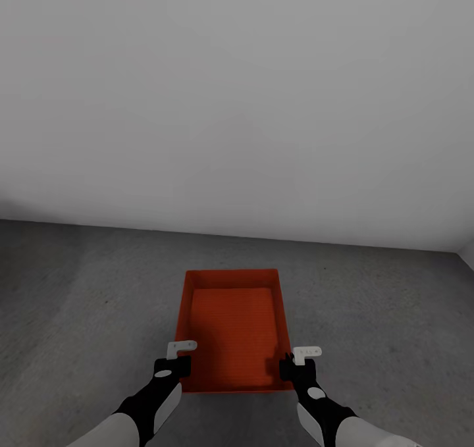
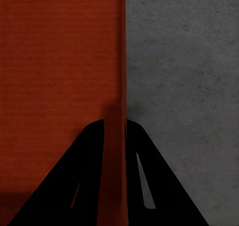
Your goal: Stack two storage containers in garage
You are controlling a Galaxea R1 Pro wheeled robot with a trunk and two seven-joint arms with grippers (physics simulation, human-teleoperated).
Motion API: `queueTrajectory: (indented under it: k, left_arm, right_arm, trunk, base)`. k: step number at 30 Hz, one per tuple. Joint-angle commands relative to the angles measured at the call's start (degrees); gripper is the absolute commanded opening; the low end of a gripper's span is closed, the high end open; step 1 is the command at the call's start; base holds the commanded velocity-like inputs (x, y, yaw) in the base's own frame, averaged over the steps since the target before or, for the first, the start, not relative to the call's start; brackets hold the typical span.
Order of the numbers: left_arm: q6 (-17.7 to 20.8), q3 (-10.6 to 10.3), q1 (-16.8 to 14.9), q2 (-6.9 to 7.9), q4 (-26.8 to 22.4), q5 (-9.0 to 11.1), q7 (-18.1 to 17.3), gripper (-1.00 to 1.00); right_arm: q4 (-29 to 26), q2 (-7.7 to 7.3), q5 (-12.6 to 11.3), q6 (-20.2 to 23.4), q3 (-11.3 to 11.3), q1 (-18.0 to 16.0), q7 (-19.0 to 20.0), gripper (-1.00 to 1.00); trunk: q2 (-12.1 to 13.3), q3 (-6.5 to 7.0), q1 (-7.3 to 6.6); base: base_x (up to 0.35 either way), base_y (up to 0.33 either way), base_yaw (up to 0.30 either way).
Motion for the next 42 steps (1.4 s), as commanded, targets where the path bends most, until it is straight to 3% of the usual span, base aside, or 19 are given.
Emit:
queueTrajectory:
  k: [1, 15, 42]
  left_arm:
    - [0.25, 2.90, -0.09, 0.26, -0.31, -0.53, 0.62, -1.00]
    - [0.25, 2.90, -0.04, 0.26, -0.31, -0.53, 0.61, -1.00]
    - [0.25, 2.90, -0.07, 0.35, -0.31, -0.52, 0.61, -1.00]
  right_arm:
    - [0.89, -0.56, -0.71, -0.23, -0.60, 0.00, 0.05, -1.00]
    - [0.91, -0.56, -0.71, -0.23, -0.61, 0.00, 0.05, -1.00]
    - [0.91, -0.56, -0.71, -0.23, -0.59, 0.00, 0.05, -1.00]
  trunk:
    - [-0.44, -0.22, 0.22]
    - [-6.06, -2.74, 3.30]
    - [-6.06, -2.74, 3.30]
  base:
    - [0.000, 0.000, 0.000]
    - [0.000, 0.000, 0.000]
    - [0.039, 0.000, 0.000]
